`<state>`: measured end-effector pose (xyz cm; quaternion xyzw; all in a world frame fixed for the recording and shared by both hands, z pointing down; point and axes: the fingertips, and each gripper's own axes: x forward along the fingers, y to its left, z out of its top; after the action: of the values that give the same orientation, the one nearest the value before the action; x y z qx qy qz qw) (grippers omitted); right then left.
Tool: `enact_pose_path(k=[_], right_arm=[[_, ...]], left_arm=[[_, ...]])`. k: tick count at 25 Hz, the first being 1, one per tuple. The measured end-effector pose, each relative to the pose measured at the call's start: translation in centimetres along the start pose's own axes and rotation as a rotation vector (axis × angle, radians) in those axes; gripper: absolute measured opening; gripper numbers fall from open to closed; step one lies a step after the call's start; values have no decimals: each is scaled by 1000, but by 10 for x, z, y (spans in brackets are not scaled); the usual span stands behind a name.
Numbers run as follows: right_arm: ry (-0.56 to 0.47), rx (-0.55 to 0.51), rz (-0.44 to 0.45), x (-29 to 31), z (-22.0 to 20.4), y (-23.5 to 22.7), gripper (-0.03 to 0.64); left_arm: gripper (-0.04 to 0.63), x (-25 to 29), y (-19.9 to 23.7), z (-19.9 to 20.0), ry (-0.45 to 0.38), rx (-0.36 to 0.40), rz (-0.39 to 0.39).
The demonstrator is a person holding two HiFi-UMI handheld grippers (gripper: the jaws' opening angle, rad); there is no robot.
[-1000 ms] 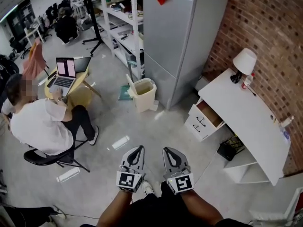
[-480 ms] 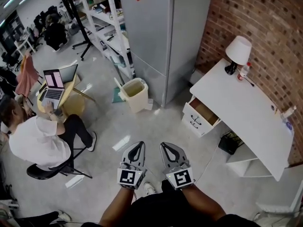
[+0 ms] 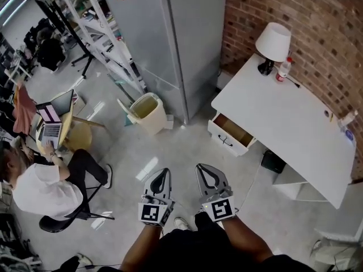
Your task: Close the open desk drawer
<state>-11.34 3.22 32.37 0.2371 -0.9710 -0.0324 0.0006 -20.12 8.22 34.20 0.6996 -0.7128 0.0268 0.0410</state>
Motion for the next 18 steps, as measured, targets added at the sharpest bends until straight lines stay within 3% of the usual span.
enact_pose_path(k=[7, 11, 18], right_arm=[[50, -12, -72, -5, -31, -54, 29], [83, 14, -147, -10, -49, -83, 29], [161, -4, -217, -13, -80, -111, 29]], left_arm=[[6, 52, -25, -23, 88, 18, -31], [8, 81, -33, -39, 128, 54, -97], [8, 132, -50, -62, 142, 46, -241]])
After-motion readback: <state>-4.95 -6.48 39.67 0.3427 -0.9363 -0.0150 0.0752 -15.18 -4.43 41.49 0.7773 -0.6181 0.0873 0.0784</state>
